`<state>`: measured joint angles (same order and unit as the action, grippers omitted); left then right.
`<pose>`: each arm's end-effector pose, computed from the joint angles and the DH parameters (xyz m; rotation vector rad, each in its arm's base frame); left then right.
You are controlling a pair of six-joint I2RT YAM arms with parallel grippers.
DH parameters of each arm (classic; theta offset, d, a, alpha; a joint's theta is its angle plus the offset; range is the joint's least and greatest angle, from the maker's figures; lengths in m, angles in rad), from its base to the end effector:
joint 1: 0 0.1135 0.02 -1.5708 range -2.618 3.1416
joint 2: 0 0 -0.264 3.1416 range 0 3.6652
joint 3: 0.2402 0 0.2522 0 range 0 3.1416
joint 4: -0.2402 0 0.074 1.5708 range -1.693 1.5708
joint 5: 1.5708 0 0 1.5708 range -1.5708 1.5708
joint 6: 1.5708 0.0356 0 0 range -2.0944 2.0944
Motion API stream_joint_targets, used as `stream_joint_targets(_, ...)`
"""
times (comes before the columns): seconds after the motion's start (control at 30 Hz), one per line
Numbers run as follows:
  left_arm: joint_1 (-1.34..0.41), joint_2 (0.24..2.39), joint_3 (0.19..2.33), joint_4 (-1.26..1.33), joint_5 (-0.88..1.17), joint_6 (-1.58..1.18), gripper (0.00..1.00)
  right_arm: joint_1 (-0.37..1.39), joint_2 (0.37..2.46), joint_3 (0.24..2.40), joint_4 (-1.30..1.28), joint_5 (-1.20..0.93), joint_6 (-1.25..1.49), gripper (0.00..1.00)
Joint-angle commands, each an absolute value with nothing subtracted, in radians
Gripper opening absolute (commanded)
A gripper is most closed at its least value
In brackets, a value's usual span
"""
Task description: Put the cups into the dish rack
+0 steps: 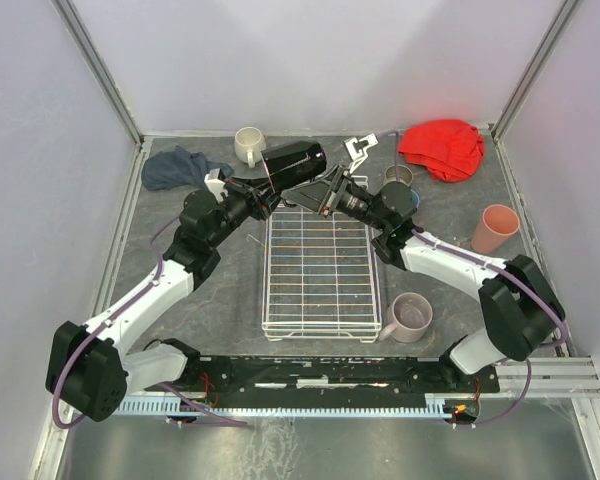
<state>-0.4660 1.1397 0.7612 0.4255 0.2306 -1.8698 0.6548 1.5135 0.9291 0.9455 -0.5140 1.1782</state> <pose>0.2358 -0.1277 0.3237 -1.0550 1.6064 -1.9262 0.2594 0.2213 0.3291 -0.1531 1.5021 1.8457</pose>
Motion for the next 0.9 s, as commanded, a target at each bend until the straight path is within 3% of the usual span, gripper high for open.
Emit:
stream_joint_targets(0.0, -0.471, 1.098, 0.782, 0.579, 0.240, -1.849, 0.03, 0.668, 1.527, 0.996, 1.025, -0.514, 1.186, 0.39)
stream_joint_targets(0.17, -0.472, 1.105, 0.782, 0.580, 0.238, -1.837, 0.03, 0.687, 1.540, 1.012, 1.012, -0.512, 1.186, 0.38)
stream_joint_targets(0.23, -0.472, 1.099, 0.778, 0.582, 0.230, -1.835, 0.03, 0.687, 1.534, 1.001, 1.010, -0.499, 1.184, 0.26)
stream_joint_targets(0.27, -0.472, 1.098, 0.778, 0.584, 0.228, -1.835, 0.03, 0.687, 1.530, 0.994, 1.005, -0.491, 1.178, 0.10)
stream_joint_targets(0.3, -0.472, 1.098, 0.777, 0.583, 0.230, -1.831, 0.03, 0.687, 1.524, 0.988, 0.998, -0.485, 1.173, 0.02)
stream_joint_targets(0.5, -0.460, 1.087, 0.731, 0.575, 0.224, -1.791, 0.03, 0.687, 1.443, 0.965, 0.884, -0.446, 1.083, 0.01)
stream_joint_targets(0.57, -0.446, 1.083, 0.724, 0.540, 0.231, -1.750, 0.10, 0.685, 1.393, 0.966, 0.774, -0.426, 1.012, 0.01)
stream_joint_targets(0.67, -0.427, 1.069, 0.717, 0.478, 0.224, -1.673, 0.30, 0.672, 1.349, 0.979, 0.660, -0.422, 0.958, 0.01)
stream_joint_targets(0.73, -0.409, 1.058, 0.706, 0.449, 0.219, -1.644, 0.32, 0.658, 1.335, 0.985, 0.618, -0.422, 0.943, 0.01)
stream_joint_targets(0.87, -0.346, 0.999, 0.675, 0.333, 0.205, -1.601, 0.48, 0.644, 1.334, 1.024, 0.456, -0.410, 0.871, 0.01)
